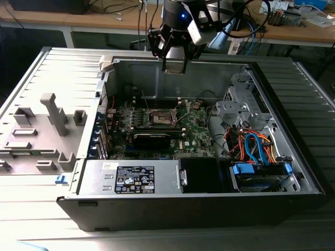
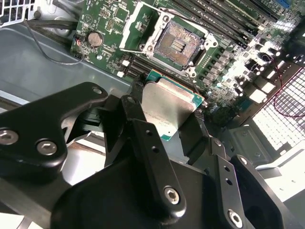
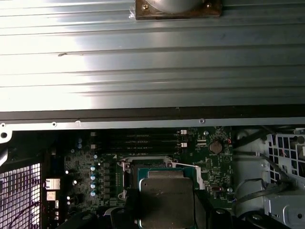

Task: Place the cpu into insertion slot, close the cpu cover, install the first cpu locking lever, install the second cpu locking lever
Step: 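Place the cpu into insertion slot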

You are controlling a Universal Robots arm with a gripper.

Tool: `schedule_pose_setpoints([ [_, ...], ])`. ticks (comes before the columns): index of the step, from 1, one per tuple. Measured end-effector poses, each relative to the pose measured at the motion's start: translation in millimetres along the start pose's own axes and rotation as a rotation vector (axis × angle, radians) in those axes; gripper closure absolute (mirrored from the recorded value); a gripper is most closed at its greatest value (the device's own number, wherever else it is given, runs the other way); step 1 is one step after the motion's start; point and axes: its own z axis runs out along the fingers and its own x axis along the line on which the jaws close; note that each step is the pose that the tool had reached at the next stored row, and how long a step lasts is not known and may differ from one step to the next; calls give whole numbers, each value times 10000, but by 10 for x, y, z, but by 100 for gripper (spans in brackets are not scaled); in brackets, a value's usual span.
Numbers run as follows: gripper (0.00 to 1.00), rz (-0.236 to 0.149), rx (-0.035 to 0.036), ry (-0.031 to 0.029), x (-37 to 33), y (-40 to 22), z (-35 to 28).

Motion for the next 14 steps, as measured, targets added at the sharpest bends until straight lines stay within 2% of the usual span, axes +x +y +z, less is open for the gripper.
schedule_pose_setpoints([
  [14, 45, -2, -3, -1, -2, -16, 17],
])
